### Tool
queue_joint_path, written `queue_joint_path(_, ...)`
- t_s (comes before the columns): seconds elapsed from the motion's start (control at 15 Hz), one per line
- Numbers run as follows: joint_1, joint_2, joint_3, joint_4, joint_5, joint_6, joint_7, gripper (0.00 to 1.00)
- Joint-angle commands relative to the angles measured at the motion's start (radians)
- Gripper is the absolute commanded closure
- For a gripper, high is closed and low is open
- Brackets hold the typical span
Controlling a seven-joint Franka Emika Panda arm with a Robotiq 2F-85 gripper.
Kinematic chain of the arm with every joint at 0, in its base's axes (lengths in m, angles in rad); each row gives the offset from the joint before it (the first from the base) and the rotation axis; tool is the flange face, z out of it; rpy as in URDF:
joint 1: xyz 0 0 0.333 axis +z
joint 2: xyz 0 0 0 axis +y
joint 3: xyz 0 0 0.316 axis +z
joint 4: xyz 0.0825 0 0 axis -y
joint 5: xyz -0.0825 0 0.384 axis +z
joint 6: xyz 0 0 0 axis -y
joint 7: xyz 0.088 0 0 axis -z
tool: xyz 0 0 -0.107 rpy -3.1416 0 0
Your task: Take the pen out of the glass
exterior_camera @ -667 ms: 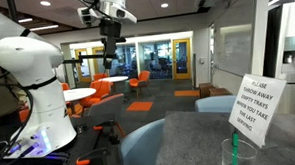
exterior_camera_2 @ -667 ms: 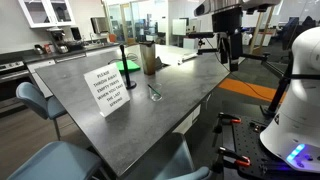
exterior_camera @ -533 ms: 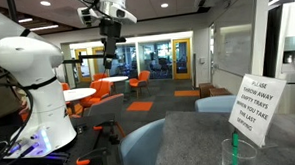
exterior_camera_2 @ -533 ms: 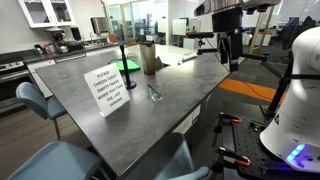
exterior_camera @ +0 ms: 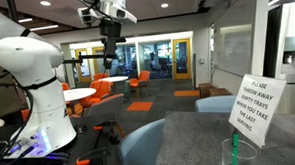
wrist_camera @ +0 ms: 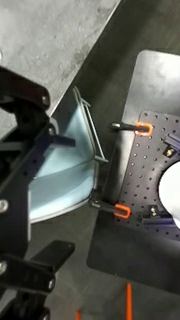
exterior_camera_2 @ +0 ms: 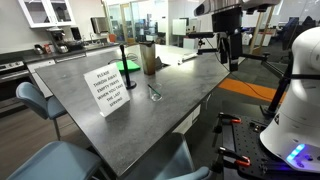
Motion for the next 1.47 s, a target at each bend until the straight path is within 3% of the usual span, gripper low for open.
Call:
queue_joint_path(0.0,-0.001,0.056,-0.023,0.035,-0.02,0.048,-0.057,0.0)
queue_joint_path(0.4,-0.006,0.28,-0.125,0.182,-0.142,0.202,-0.299,0.0)
queue_joint_path(0.67,-0.005,0.458,-0.186,0.285,-0.229,0.395,-0.537,0.0)
queue_joint_path(1.07,-0.059,0.677,-0.205,0.39,-0.191,0.569,-0.817,0.0)
queue_joint_path(1.4,-0.15,0.81,-0.208,0.438,-0.024,0.63,-0.961,0.0)
